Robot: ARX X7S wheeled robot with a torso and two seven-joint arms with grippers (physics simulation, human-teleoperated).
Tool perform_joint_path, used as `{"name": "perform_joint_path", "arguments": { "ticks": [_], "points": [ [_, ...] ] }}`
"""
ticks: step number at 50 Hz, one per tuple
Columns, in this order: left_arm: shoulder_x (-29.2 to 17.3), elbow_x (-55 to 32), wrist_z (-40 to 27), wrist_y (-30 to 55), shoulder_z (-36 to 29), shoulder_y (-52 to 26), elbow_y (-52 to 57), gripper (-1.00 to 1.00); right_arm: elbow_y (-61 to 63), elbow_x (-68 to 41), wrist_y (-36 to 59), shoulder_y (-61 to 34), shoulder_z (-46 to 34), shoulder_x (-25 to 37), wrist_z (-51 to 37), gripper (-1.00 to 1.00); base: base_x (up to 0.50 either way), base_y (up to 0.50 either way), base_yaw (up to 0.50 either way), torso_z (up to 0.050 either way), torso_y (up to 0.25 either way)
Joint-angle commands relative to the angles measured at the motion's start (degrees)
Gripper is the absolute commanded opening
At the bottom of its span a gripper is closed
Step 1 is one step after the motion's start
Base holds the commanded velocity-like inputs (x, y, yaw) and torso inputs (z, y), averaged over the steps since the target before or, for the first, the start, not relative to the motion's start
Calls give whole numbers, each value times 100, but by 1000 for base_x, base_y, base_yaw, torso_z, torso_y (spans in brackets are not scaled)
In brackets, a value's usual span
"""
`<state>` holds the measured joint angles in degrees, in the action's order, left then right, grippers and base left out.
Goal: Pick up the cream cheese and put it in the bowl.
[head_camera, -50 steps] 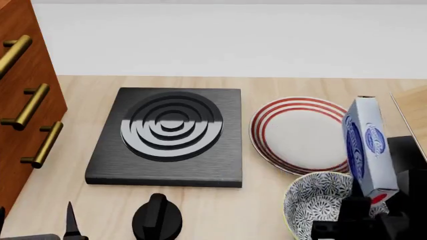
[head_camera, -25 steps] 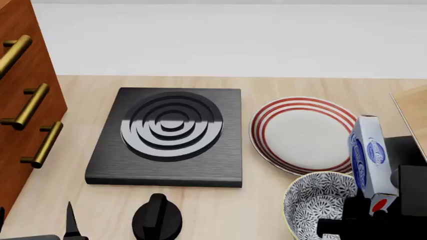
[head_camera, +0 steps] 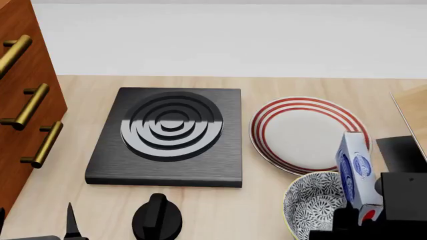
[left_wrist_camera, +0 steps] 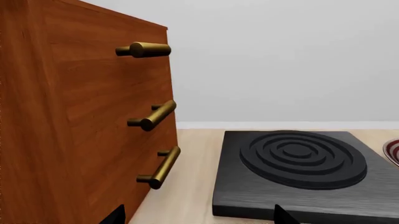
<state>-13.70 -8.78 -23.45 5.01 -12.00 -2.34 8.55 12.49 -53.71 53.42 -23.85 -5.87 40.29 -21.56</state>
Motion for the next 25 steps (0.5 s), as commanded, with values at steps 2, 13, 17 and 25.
{"name": "perform_joint_path", "arguments": {
  "ticks": [2,13,17,25],
  "points": [
    [-42,-97,140,-77,-12,21,17,100,-262,221,181,-168,-151,-91,145,-100,0,0,0,0,0],
    [-69,-116,111,-69,-34,16,47,100,-25,-281,802,-309,156,-68,-402,-100,0,0,0,0,1],
    [-61,-132,115,-101,-41,-13,-45,100,62,-451,1051,-358,239,-78,-656,-100,0,0,0,0,0],
    [-61,-137,96,-168,-55,-16,-127,100,174,-734,1536,-538,271,-108,-1083,-100,0,0,0,0,1]
  ]
}}
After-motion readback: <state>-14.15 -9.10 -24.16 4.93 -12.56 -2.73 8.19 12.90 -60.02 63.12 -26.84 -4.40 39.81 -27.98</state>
